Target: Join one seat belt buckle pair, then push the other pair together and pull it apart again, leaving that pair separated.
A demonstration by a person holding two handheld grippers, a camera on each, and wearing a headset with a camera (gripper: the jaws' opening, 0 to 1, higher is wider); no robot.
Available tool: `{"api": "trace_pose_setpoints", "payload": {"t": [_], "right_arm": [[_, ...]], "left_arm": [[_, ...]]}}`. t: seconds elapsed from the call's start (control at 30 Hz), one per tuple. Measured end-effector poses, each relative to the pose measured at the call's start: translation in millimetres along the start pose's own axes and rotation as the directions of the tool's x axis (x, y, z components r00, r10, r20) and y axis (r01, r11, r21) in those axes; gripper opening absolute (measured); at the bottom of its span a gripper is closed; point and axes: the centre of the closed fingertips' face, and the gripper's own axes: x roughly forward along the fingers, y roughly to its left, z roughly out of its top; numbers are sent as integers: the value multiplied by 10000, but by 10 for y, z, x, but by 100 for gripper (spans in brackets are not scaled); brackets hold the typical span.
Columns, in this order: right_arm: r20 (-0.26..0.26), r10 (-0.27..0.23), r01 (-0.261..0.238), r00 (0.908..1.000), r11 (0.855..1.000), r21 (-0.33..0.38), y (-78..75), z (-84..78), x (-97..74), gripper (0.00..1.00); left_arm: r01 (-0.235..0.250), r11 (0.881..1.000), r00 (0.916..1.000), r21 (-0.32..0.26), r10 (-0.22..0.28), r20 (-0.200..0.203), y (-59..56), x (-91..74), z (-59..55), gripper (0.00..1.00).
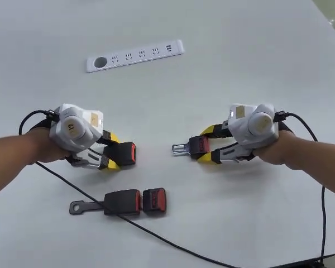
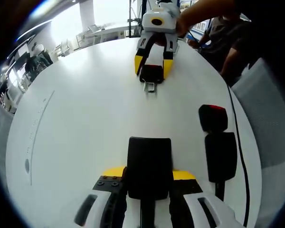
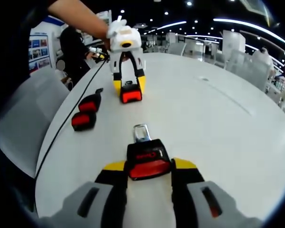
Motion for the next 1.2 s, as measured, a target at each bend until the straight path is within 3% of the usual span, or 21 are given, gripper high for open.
{"api": "trace_pose_setpoints", "payload": {"t": [0.47, 0.77, 0.93, 1.03, 1.1, 1.2], "right_arm": [[-91, -142, 142, 9999, 9999, 30, 30, -108, -214, 36], [-157, -157, 157, 9998, 9999, 29, 52, -105, -239, 36], [-442, -203, 189, 9988, 9994, -303, 79, -118, -256, 38], [-447, -219, 230, 9988, 9994, 255, 83, -111, -265, 41], [-246, -413, 422, 9988, 9984, 364, 68, -68, -291, 46], [-46, -790, 791, 9969, 9937, 789, 26, -25, -337, 55]], "left_arm": [[1, 10000, 10000, 5, -1, -51, -2, 1, 1, 35], [-11, 10000, 9999, 72, 13, -157, -4, 1, 1, 35], [-106, 9999, 9993, 26, 107, -355, -11, 6, 17, 35], [-126, 9999, 9988, -91, 121, -484, -16, 9, 25, 37], [114, 9985, 9994, -529, -131, -320, -60, 11, 63, 43], [-345, 9962, 9994, -798, 351, 59, 6, -41, 150, 50]]}}
